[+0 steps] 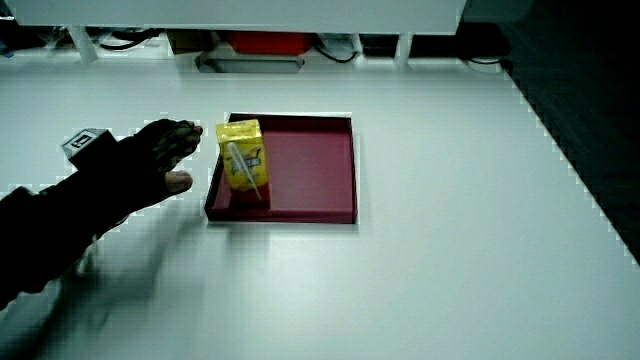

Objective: Place ice redtea

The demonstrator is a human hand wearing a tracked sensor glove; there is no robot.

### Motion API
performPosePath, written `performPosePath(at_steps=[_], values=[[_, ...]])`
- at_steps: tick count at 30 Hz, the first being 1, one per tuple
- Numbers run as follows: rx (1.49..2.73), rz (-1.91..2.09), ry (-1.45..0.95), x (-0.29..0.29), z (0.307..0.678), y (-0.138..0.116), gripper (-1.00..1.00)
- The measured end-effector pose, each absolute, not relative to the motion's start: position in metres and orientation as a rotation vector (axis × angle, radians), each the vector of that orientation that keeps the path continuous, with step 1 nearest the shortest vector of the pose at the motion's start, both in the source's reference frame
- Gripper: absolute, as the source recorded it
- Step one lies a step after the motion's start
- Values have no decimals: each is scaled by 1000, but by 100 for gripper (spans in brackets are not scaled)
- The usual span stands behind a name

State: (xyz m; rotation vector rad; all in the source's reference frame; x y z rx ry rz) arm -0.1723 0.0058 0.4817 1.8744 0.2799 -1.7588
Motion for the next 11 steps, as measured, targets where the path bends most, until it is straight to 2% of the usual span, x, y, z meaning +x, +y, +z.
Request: performPosePath(at_steps=[11], values=[[1931,-1721,378,-211,441,22,-100]])
